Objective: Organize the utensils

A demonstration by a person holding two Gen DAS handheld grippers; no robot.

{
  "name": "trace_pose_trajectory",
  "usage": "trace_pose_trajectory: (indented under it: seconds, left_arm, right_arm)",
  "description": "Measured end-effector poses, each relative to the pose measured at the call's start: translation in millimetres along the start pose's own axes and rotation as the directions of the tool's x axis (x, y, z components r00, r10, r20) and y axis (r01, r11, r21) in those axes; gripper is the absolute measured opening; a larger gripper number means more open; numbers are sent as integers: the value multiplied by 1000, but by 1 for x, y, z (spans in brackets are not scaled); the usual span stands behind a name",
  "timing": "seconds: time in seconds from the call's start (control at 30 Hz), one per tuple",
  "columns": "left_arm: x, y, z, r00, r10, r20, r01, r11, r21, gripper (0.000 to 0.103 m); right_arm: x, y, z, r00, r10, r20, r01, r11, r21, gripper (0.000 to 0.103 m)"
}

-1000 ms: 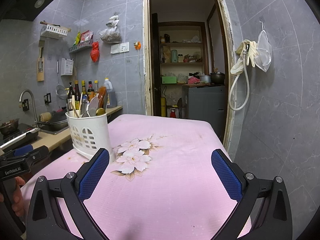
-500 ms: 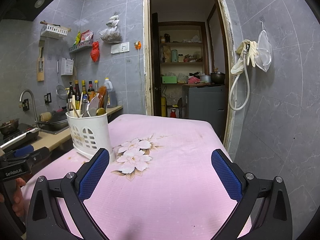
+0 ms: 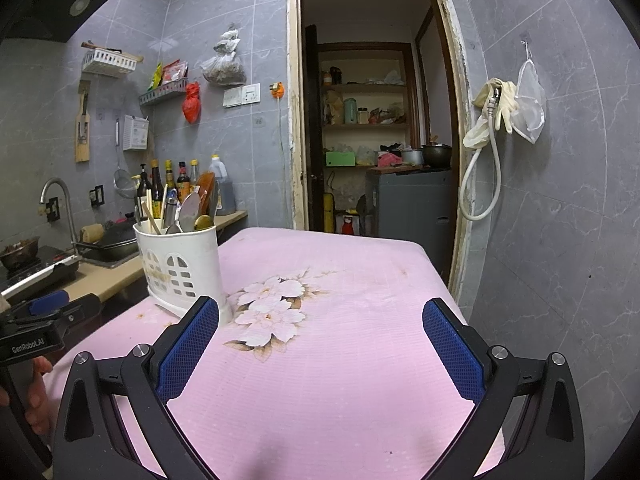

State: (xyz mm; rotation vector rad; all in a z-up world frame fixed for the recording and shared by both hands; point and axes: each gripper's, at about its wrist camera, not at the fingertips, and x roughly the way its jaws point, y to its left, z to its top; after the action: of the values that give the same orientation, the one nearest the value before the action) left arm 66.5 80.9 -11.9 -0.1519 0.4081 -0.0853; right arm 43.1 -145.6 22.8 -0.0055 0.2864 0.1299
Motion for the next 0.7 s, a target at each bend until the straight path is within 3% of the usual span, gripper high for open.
trace_pose_trajectory:
  seconds: [0.7]
  left_arm:
    - [-2, -2, 0, 999, 36, 22, -37, 998, 45, 94]
  right_arm:
    - [-2, 5, -1, 1000, 3, -6, -3, 1000, -1, 103]
